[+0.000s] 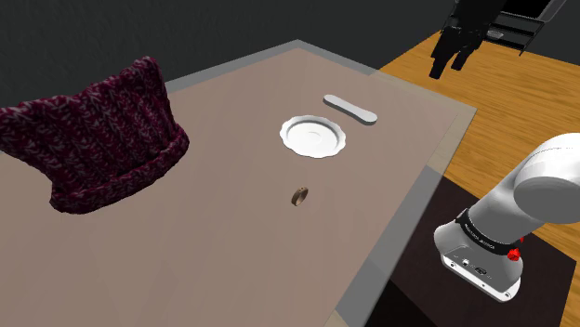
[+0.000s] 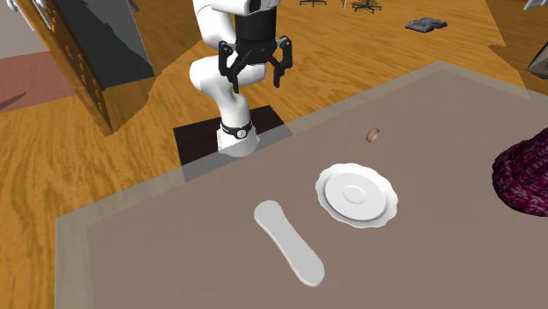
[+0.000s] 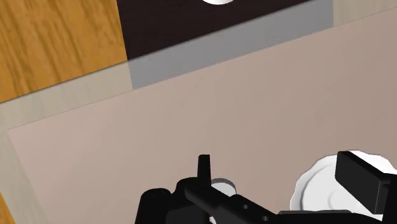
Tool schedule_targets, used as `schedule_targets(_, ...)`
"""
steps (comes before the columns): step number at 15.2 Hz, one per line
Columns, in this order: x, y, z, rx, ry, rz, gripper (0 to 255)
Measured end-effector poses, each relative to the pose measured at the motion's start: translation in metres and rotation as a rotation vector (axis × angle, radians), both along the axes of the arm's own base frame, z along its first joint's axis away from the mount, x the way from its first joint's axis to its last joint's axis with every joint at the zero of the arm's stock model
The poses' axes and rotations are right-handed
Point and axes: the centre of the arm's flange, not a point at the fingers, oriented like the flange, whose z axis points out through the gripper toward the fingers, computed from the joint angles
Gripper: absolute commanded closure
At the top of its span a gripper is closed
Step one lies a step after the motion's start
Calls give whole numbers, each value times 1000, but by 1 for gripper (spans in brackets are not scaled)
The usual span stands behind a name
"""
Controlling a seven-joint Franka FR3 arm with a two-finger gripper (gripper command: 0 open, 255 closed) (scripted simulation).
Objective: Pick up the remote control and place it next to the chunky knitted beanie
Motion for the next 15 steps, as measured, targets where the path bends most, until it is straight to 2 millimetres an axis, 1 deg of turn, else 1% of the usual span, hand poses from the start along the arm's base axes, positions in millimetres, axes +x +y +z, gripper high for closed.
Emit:
schedule_targets(1,0,0,0,0,0,0,0)
schedule_targets(3,11,-2,-10,0,-1,11,0)
schedule_targets(4,20,-4,-16,1,-2,19,0)
schedule_targets(7,45,-12,-43,1,-6,46,0)
schedule_targets(8,56,-15,-49,1,-8,56,0)
schedule_targets(10,77,-19,-66,2,-12,75,0)
schedule_targets(15,125,-27,-110,3,-21,122,0)
